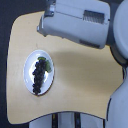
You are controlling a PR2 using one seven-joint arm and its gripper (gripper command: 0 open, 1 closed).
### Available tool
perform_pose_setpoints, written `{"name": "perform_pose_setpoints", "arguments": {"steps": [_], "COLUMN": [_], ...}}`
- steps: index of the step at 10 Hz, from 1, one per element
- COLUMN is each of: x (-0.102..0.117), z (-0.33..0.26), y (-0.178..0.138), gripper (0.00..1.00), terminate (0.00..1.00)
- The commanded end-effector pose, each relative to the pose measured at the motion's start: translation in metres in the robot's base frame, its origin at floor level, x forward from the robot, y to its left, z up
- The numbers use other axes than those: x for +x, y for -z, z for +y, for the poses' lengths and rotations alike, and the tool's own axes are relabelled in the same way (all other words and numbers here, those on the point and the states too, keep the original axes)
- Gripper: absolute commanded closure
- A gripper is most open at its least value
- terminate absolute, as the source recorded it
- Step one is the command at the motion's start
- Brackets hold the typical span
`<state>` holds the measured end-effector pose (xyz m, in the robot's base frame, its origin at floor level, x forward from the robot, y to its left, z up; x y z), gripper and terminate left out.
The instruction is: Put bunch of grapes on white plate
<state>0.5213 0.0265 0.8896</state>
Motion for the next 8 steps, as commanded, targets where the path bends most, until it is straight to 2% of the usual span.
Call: {"name": "perform_pose_setpoints", "arguments": {"steps": [1,4,8], "x": [0.012,0.014,0.000], "z": [-0.150,-0.207,-0.279], "y": [-0.031,-0.048,-0.057], "gripper": [0.00,0.00,0.00], "terminate": [0.00,0.00,0.00]}}
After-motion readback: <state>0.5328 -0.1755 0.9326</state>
